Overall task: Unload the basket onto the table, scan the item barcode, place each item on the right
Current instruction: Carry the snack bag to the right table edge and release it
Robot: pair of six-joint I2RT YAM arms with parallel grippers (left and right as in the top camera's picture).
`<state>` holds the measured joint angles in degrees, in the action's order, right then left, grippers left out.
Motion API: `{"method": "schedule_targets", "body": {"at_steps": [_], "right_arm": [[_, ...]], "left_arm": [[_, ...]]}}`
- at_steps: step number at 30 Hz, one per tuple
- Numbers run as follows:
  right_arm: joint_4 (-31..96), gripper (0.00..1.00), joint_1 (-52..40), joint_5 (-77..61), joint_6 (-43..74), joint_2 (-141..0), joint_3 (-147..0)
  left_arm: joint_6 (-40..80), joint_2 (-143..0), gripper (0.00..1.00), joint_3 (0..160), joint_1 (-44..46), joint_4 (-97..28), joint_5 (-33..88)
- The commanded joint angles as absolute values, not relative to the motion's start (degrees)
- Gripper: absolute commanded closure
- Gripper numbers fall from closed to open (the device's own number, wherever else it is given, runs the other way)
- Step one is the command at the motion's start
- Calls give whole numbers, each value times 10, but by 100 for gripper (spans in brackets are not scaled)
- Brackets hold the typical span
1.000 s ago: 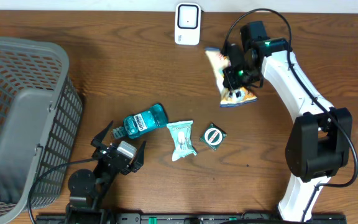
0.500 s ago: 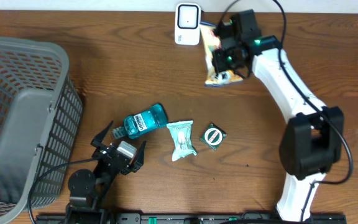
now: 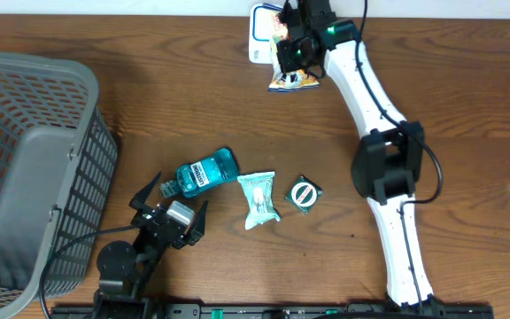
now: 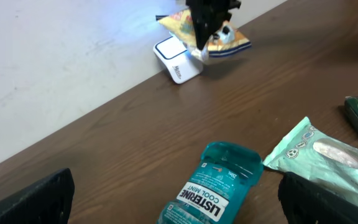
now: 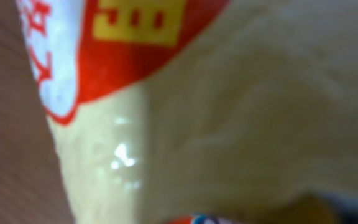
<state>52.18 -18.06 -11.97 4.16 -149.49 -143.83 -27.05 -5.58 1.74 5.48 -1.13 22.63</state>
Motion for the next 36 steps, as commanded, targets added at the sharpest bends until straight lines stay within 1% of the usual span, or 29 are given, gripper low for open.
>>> {"method": "schedule_targets", "body": {"at_steps": [1, 6, 13, 16, 20, 24, 25, 26, 31, 33, 36], "right_arm": [[521, 99, -183, -115, 56, -1493, -1474], [532, 99, -185, -116, 58, -1492, -1477], [691, 99, -159, -95, 22, -1456, -1550], [757, 99, -130, -37, 1, -1431, -1568], [817, 99, -76, 98, -18, -1411, -1568], [836, 99, -1, 259, -33, -1413, -1560], [833, 99, 18, 276, -33, -1414, -1555], [825, 99, 53, 279, -32, -1414, -1546], [783, 99, 160, 246, 31, -1414, -1506], [753, 99, 211, 192, 32, -1414, -1481], [710, 99, 262, 127, 32, -1414, -1442]], "left_arm": [[-274, -55, 2, 2, 57, -23, 238], [-274, -55, 2, 2, 57, -23, 238], [-274, -55, 2, 2, 57, -23, 238], [-274, -55, 2, 2, 57, -23, 238], [-274, -55, 2, 2, 57, -23, 238], [-274, -55, 2, 2, 57, -23, 238], [-274, -55, 2, 2, 57, -23, 238], [-274, -55, 2, 2, 57, -23, 238], [-274, -55, 2, 2, 57, -23, 238], [-274, -55, 2, 2, 57, -23, 238], [-274, -55, 2, 2, 57, -23, 238]]}}
